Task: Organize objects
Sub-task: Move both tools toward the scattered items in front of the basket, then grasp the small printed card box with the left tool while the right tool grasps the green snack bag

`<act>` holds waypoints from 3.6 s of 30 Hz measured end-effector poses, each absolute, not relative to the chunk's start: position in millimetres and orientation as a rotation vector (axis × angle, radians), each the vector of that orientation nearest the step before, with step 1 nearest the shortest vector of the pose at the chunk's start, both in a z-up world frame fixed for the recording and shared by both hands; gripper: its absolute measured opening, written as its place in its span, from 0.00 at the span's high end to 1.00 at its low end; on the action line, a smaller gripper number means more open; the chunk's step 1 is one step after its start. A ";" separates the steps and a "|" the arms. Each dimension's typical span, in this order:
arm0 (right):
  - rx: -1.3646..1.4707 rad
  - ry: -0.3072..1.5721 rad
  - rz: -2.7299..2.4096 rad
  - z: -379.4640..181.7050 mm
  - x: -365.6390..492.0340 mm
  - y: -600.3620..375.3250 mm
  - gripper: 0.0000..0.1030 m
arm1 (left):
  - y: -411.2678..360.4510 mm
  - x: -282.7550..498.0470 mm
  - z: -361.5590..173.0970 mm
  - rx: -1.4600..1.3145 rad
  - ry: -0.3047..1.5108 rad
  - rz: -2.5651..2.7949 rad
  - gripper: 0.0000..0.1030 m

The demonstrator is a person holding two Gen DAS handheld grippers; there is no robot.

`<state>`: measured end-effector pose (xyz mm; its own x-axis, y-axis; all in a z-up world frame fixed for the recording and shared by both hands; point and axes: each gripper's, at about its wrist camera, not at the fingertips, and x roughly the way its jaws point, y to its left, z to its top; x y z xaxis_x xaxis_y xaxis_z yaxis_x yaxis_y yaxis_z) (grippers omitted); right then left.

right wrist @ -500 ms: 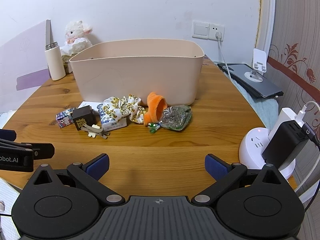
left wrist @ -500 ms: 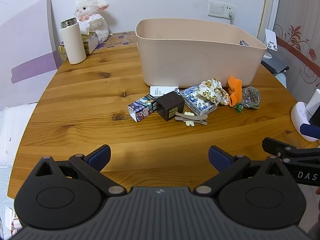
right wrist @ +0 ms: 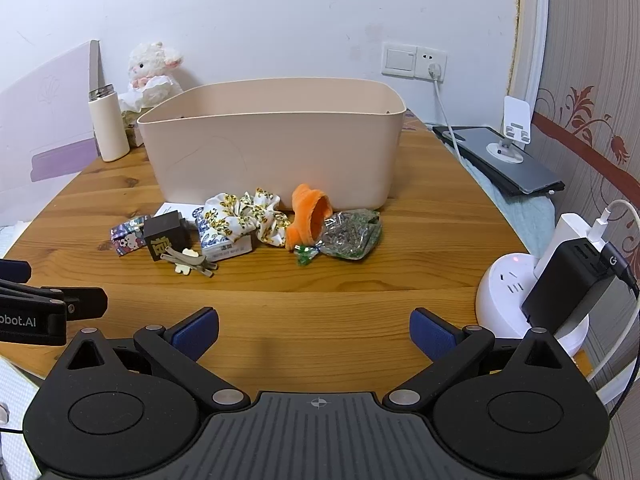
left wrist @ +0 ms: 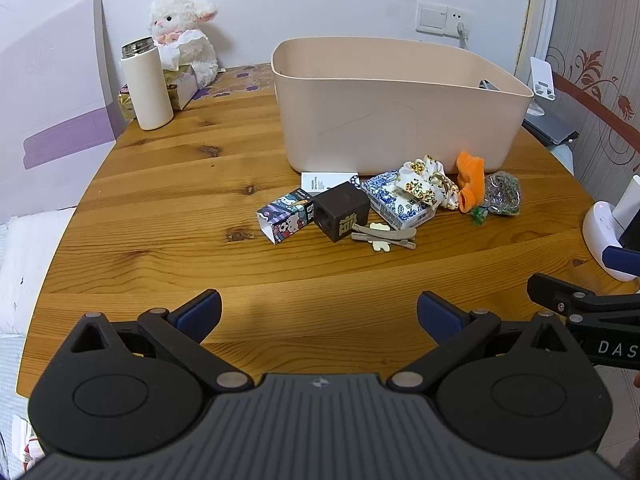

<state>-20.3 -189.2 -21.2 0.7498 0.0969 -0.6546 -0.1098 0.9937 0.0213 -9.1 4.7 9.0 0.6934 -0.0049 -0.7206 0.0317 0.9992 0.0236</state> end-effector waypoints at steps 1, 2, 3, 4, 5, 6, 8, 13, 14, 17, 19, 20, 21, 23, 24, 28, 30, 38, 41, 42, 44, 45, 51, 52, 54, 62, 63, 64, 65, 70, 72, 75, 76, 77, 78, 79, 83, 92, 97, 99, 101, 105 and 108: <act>-0.019 0.714 0.113 -21.1 -20.4 -189.2 0.00 | 4.8 -9.1 9.0 0.035 0.804 -0.020 0.00; -0.019 0.714 0.113 -21.1 -20.3 -189.3 0.00 | 4.8 -9.1 9.1 0.035 0.805 -0.021 0.00; -0.019 0.714 0.113 -21.0 -20.2 -189.4 0.00 | 4.8 -9.1 9.1 0.035 0.805 -0.021 0.00; -0.019 0.714 0.113 -21.0 -20.2 -189.5 0.00 | 5.0 -9.3 8.9 0.035 0.805 -0.022 0.00; -0.019 0.714 0.113 -20.9 -20.1 -189.5 0.00 | 5.1 -9.5 8.9 0.037 0.805 -0.022 0.00; -0.019 0.714 0.113 -20.9 -20.0 -189.5 0.00 | 5.1 -9.6 8.8 0.038 0.806 -0.023 0.00; -0.019 0.714 0.113 -20.9 -19.9 -189.6 0.00 | 5.2 -9.7 8.6 0.038 0.806 -0.023 0.00; -0.019 0.715 0.113 -20.9 -19.7 -189.6 0.00 | 4.1 -9.8 6.6 0.044 0.810 -0.026 0.00; -0.019 0.715 0.113 -20.9 -19.5 -189.6 0.00 | 4.1 -9.7 6.2 0.045 0.811 -0.025 0.00; -0.018 0.717 0.111 -21.9 -20.2 -191.1 0.00 | 4.4 -9.3 5.6 0.047 0.811 -0.022 0.00; -0.017 0.717 0.110 -22.4 -20.2 -191.6 0.00 | 5.3 -8.7 5.3 0.047 0.811 -0.020 0.00; -0.016 0.718 0.108 -22.9 -20.0 -192.2 0.00 | 5.9 -8.2 5.2 0.047 0.812 -0.020 0.00; -0.015 0.719 0.107 -23.2 -19.7 -192.5 0.00 | 6.3 -7.6 5.0 0.047 0.814 -0.020 0.00; -0.016 0.720 0.105 -23.4 -18.6 -192.1 0.00 | 6.6 -6.2 4.4 0.048 0.816 -0.020 0.00; -0.017 0.722 0.104 -23.3 -17.8 -192.2 0.00 | 7.0 -5.5 4.3 0.050 0.818 -0.021 0.00; -0.014 0.725 0.098 -23.4 -15.3 -192.6 0.00 | 7.8 -3.3 2.8 0.059 0.821 -0.023 0.00; -0.014 0.729 0.094 -23.6 -13.5 -192.4 0.00 | 8.2 -1.8 1.8 0.063 0.822 -0.025 0.00; -0.010 0.734 0.085 -25.8 -7.6 -192.0 0.00 | 12.8 8.5 -2.7 0.051 0.838 -0.025 0.00; -0.018 0.738 0.084 -28.4 -3.7 -190.8 0.00 | 16.5 14.0 -4.6 0.046 0.845 -0.021 0.00; -0.022 0.740 0.081 -29.4 -2.2 -190.3 0.00 | 17.8 16.5 -5.0 0.046 0.847 -0.018 0.00; -0.027 0.745 0.079 -31.4 1.5 -189.9 0.00 | 19.7 20.6 -5.4 0.054 0.842 -0.012 0.00; -0.028 0.747 0.078 -32.1 3.5 -189.6 0.00 | 20.4 22.5 -5.4 0.061 0.838 -0.007 0.00; -0.042 0.749 0.064 -36.4 16.1 -188.2 0.00 | 26.9 38.9 -10.8 0.055 0.856 -0.007 0.00; -0.044 0.751 0.061 -37.5 18.7 -188.5 0.00 | 28.3 42.0 -12.6 0.054 0.861 -0.007 0.00; -0.046 0.754 0.057 -39.6 23.8 -189.2 0.00 | 29.7 48.1 -16.4 0.056 0.867 -0.006 0.00; -0.061 0.760 0.013 -49.6 47.7 -196.3 0.00 | 46.4 73.6 -26.4 0.077 0.851 0.021 0.00; -0.065 0.761 0.008 -51.0 51.1 -197.2 0.00 | 48.1 76.7 -27.6 0.086 0.848 0.024 0.00; -0.070 0.762 0.003 -52.5 54.7 -197.9 0.00 | 49.7 79.5 -28.8 0.096 0.845 0.027 0.00; -0.077 0.761 -0.001 -54.1 58.4 -198.4 0.00 | 51.3 82.2 -29.5 0.105 0.843 0.027 0.00; -0.113 0.762 -0.013 -63.1 77.0 -199.4 0.00 | 54.0 94.6 -33.7 0.141 0.831 -0.009 0.00; -0.116 0.758 -0.006 -66.1 84.4 -199.9 0.00 | 53.9 99.7 -36.7 0.145 0.836 -0.029 0.00; -0.120 0.752 0.002 -70.3 94.9 -200.7 0.00 | 54.6 107.8 -42.0 0.142 0.843 -0.056 0.00; -0.118 0.745 0.006 -70.9 98.0 -201.3 0.00 | 55.4 110.0 -43.0 0.135 0.840 -0.065 0.01; -0.119 0.741 0.011 -71.4 100.8 -202.0 0.01 | 56.5 111.8 -43.4 0.127 0.836 -0.073 0.05; -0.120 0.738 0.017 -71.5 103.6 -202.3 0.02 | 57.6 113.6 -43.3 0.115 0.829 -0.086 0.09; -0.118 0.733 0.025 -71.8 106.0 -202.8 0.04 | 59.1 115.7 -42.5 0.102 0.829 -0.102 0.16; -0.084 0.728 0.069 -71.5 111.5 -204.6 0.15 | 62.0 121.1 -40.0 0.074 0.835 -0.129 0.34; -0.054 0.714 0.147 -73.1 123.9 -203.6 0.22 | 59.9 112.7 -36.7 0.072 0.844 -0.172 0.70; -0.091 0.711 0.162 -68.8 113.9 -194.0 0.41 | 62.5 107.6 -34.8 0.051 0.859 -0.160 0.76; -0.101 0.711 0.167 -66.2 106.4 -191.5 0.42 | 63.9 104.7 -33.3 0.040 0.858 -0.160 0.76; -0.113 0.713 0.160 -62.8 99.1 -190.9 0.43 | 64.0 100.5 -30.7 0.036 0.850 -0.162 0.76; -0.119 0.707 0.147 -52.3 80.9 -195.0 0.43 | 63.0 91.0 -22.5 0.039 0.828 -0.158 0.76; -0.117 0.688 0.149 -38.8 65.7 -198.4 0.43 | 63.2 84.2 -12.5 0.037 0.803 -0.158 0.76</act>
<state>65.7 -198.4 -38.8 0.7627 0.0985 -0.6393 -0.1753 0.9828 -0.0577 84.2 63.2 -12.5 0.6832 -0.1267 -0.7191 0.1548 0.9876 -0.0268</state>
